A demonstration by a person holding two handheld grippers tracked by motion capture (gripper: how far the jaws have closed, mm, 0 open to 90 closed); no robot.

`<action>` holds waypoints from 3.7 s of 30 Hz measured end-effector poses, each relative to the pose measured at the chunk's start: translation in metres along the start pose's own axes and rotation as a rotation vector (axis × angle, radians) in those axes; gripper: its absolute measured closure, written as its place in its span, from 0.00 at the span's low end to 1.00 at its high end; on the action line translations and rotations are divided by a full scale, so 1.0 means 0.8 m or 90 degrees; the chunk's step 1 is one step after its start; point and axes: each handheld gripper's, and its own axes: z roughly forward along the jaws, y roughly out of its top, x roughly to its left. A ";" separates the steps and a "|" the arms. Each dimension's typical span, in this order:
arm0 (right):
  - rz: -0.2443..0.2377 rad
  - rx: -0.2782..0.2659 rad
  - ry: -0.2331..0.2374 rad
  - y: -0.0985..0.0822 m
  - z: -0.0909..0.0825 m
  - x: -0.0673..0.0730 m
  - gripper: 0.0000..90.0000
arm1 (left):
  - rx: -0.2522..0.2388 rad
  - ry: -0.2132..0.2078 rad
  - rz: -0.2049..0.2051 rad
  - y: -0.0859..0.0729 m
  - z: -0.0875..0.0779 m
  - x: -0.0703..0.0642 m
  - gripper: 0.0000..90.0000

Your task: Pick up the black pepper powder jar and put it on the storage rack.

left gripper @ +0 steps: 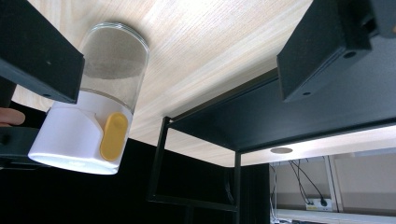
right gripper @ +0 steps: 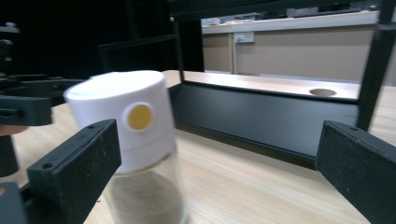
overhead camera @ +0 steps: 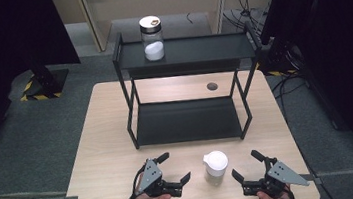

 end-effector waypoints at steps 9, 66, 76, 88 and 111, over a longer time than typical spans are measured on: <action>-0.025 0.010 0.046 0.004 0.011 0.013 0.01 | -0.004 0.005 -0.002 0.000 -0.001 0.000 0.00; -0.081 0.061 0.059 0.021 0.057 0.034 0.34 | 0.003 0.002 -0.009 -0.001 0.001 0.003 0.00; -0.088 0.052 0.061 0.044 0.050 0.032 0.34 | 0.002 0.004 -0.009 -0.001 0.001 0.003 0.00; -0.086 0.041 0.062 0.075 0.053 0.028 0.34 | 0.005 0.004 -0.008 -0.002 0.001 0.003 0.00; -0.094 0.037 0.114 0.199 0.092 0.009 0.34 | 0.005 0.005 -0.009 -0.001 0.001 0.004 0.00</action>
